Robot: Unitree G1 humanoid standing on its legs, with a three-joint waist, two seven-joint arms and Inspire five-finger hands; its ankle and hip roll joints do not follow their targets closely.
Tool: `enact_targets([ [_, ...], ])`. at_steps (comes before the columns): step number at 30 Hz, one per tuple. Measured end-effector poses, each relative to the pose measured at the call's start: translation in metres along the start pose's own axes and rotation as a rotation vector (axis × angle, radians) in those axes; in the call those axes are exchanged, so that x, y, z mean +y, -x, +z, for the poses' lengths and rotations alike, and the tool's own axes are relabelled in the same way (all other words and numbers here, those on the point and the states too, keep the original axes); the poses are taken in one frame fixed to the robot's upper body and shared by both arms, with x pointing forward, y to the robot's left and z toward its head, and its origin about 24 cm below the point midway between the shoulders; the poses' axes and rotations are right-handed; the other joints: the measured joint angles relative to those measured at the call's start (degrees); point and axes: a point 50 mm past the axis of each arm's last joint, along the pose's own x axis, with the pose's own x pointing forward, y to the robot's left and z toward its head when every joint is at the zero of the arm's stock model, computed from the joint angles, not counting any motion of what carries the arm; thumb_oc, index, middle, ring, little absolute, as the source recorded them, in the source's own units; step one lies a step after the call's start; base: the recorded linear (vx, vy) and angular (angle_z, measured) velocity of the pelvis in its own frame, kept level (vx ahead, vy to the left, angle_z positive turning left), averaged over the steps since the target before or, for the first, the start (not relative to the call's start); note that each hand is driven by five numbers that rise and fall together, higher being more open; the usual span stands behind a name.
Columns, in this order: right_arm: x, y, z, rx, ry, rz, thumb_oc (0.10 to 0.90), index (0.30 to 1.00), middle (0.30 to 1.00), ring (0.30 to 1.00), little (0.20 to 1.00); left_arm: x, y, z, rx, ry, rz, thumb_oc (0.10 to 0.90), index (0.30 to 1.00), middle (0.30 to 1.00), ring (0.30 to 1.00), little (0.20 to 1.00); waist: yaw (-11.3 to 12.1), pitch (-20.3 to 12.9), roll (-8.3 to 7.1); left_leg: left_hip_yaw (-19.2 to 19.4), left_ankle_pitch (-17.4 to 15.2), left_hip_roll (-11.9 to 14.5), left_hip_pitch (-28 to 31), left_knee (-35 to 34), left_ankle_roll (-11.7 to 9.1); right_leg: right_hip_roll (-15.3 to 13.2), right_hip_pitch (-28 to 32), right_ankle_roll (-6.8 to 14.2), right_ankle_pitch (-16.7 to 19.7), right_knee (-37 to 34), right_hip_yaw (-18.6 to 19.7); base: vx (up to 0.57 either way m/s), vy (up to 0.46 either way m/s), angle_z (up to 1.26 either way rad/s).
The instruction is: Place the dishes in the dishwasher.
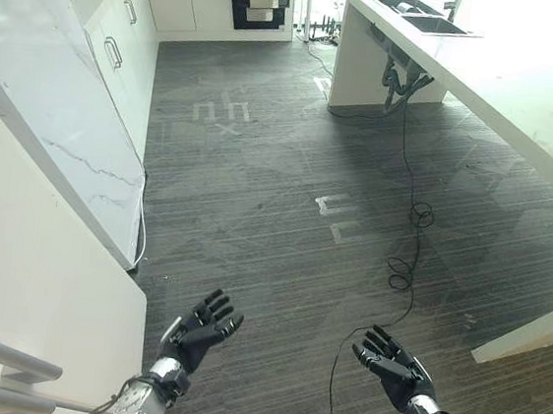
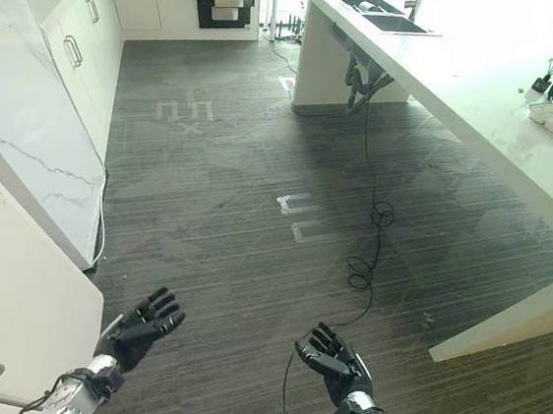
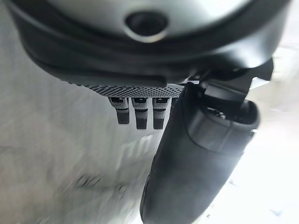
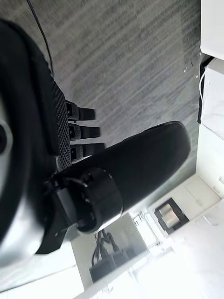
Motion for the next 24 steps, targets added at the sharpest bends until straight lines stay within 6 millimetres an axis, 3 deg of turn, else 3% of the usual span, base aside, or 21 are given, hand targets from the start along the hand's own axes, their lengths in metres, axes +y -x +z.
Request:
enact_targets([
  [5, 0.001, -0.002, -0.001, 0.009, -0.004, 0.006, 0.800, 0.900, 0.900, 0.900, 0.900, 0.000, 0.003, -0.022, 0.169, -0.147, -0.036, 0.800, 0.900, 0.900, 0.900, 0.900, 0.01, -0.08, 0.18, -0.47, -0.17, -0.01, 0.01, 0.02, -0.41, 0.02, 0.11, 0.34, -0.59, 0.14, -0.31, 0.03, -0.057, 0.04],
  [12, -0.006, 0.003, -0.019, 0.083, -0.015, -0.036, 0.800, 0.900, 0.900, 0.900, 0.900, 0.015, 0.005, -0.037, 0.271, -0.090, 0.108, 0.800, 0.900, 0.900, 0.900, 0.900, -0.25, 0.03, 2.25, -1.71, -0.14, -0.09, -0.11, -0.15, -0.77, 0.29, 0.01, -0.09, -1.40, 1.05, -0.72, 0.03, -0.052, 0.07],
  [17, -0.014, 0.009, -0.021, 0.103, 0.001, -0.060, 0.800, 0.900, 0.900, 0.900, 0.900, 0.002, -0.003, -0.026, 0.221, -0.125, 0.058, 0.800, 0.900, 0.900, 0.900, 0.900, -0.14, 0.84, 2.27, -2.42, 2.19, -0.85, -0.54, -2.12, -1.51, -0.15, -2.06, -0.55, -3.03, 3.68, -1.08, 0.02, -0.025, 0.11],
  [19, -0.017, 0.006, -0.020, 0.111, 0.008, -0.070, 0.800, 0.900, 0.900, 0.900, 0.900, -0.002, -0.015, -0.015, 0.208, -0.177, 0.057, 0.800, 0.900, 0.900, 0.900, 0.900, -0.19, 2.89, 1.37, -2.40, 3.30, -1.18, -0.53, -1.15, -4.31, -0.69, -1.83, -1.61, -4.70, 4.52, -0.35, 0.17, 0.071, 0.44],
  [20, -0.019, 0.001, -0.020, 0.124, 0.008, -0.086, 0.800, 0.900, 0.900, 0.900, 0.900, -0.006, -0.025, -0.006, 0.198, -0.211, 0.047, 0.800, 0.900, 0.900, 0.900, 0.900, -0.15, 5.25, 0.27, -2.09, 4.19, -1.17, -3.37, 4.59, -7.43, -0.52, -1.34, -2.43, -5.27, 5.12, 1.26, 0.24, 0.126, 0.67],
  [21, -0.021, -0.003, -0.017, 0.128, 0.012, -0.096, 0.800, 0.900, 0.900, 0.900, 0.900, -0.010, -0.032, -0.001, 0.188, -0.228, 0.038, 0.800, 0.900, 0.900, 0.900, 0.900, 0.12, 6.98, -0.27, -0.40, 2.93, -0.58, -6.35, 7.25, -9.12, -0.65, -1.03, -2.69, -5.22, 4.89, 2.00, 0.27, 0.141, 0.55],
  [22, -0.021, -0.005, -0.012, 0.114, 0.021, -0.091, 0.800, 0.900, 0.900, 0.900, 0.900, -0.012, -0.033, -0.001, 0.186, -0.240, 0.034, 0.800, 0.900, 0.900, 0.900, 0.900, 0.13, 7.80, 0.34, 0.09, 3.00, 0.55, -7.67, 4.73, -9.43, -0.22, -0.85, -2.81, -5.15, 4.21, 2.00, 0.47, 0.230, 0.19],
  [23, -0.023, -0.006, -0.005, 0.087, 0.040, -0.093, 0.800, 0.900, 0.900, 0.900, 0.900, -0.011, -0.030, -0.016, 0.228, -0.211, 0.058, 0.800, 0.900, 0.900, 0.900, 0.900, 0.12, 8.90, 2.30, -1.25, 4.30, 3.10, -9.69, 0.64, -10.88, 1.36, 1.02, -3.13, -4.97, 1.03, 2.10, 0.67, 0.347, -0.21],
  [24, -0.025, -0.007, 0.001, 0.074, 0.054, -0.093, 0.800, 0.900, 0.900, 0.900, 0.900, -0.011, -0.025, -0.039, 0.321, -0.165, 0.072, 0.800, 0.900, 0.900, 0.900, 0.900, 0.53, 9.37, 4.99, -1.89, 8.07, 6.22, -11.25, -5.41, -12.62, 3.53, 4.99, -3.38, -4.90, -5.81, 4.00, 0.54, 0.330, -0.37],
])
